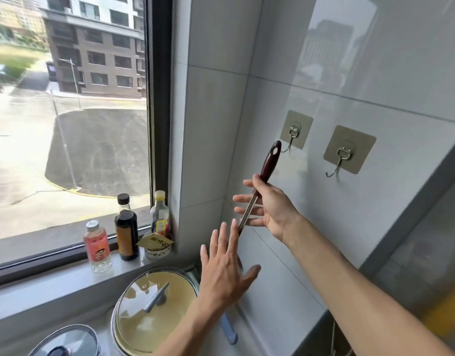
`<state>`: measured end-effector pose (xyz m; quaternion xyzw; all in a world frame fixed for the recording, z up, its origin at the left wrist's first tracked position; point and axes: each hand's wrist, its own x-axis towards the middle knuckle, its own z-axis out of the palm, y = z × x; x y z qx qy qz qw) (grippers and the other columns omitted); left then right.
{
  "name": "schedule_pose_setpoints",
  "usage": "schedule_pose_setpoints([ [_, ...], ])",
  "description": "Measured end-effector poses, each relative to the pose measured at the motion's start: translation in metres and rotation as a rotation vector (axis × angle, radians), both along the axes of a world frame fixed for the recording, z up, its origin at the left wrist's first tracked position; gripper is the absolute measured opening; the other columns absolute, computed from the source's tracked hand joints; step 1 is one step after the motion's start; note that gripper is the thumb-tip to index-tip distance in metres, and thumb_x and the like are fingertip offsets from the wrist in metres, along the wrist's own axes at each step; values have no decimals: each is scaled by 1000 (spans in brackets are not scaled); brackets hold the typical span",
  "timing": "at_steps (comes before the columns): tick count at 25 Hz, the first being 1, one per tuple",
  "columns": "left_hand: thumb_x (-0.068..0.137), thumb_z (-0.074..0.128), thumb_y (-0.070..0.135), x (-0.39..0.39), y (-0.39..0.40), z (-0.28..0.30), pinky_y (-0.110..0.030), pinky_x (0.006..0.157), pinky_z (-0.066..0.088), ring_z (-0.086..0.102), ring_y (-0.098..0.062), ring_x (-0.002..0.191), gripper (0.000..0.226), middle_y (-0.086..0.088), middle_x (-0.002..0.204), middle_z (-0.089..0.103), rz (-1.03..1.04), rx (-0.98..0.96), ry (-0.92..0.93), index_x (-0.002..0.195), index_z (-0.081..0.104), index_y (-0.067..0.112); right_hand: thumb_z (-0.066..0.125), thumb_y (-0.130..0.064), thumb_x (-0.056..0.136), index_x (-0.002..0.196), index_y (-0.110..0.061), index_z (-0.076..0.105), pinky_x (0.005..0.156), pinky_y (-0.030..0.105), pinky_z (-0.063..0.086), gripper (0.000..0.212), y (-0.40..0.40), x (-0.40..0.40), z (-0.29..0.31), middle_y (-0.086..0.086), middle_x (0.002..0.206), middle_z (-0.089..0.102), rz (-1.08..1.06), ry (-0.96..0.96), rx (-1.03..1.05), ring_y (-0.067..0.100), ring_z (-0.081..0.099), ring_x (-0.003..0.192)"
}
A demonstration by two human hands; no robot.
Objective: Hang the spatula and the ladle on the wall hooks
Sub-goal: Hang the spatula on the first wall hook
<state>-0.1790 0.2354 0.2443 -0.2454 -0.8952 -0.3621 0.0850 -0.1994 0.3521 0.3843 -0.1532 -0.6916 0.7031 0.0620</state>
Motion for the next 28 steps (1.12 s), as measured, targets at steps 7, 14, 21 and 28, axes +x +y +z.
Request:
schedule_pose_setpoints([
  [7,81,56,61,-21,21,0,-54,117,3,-7,-23,147,106,0,163,-5,-23,-33,-58,144,-26,36,44,-52,92,114,-22,60,86,53,53,41,17,-22,-7,11,101,75,-52,-29,-2,35,71,95],
  [14,81,57,60,-34,39,-5,-54,117,4,-3,-24,148,106,-1,163,-2,-53,-19,-73,143,-27,39,42,-52,93,110,-23,60,78,47,54,38,33,-31,-14,12,102,74,-83,-25,-15,33,70,93],
  [21,81,62,54,-43,52,-11,-59,115,13,10,-25,146,107,0,163,10,-135,-12,-107,146,-21,36,43,-52,92,124,-22,55,79,42,51,45,39,-31,-28,6,115,69,-92,-8,12,26,67,102],
  [28,84,63,40,-47,68,-19,-66,111,11,17,-30,143,103,-2,159,19,-171,-72,-78,148,-18,31,46,-58,86,126,-34,53,113,41,22,47,47,-19,-61,-4,140,52,-16,-37,-30,18,40,135],
])
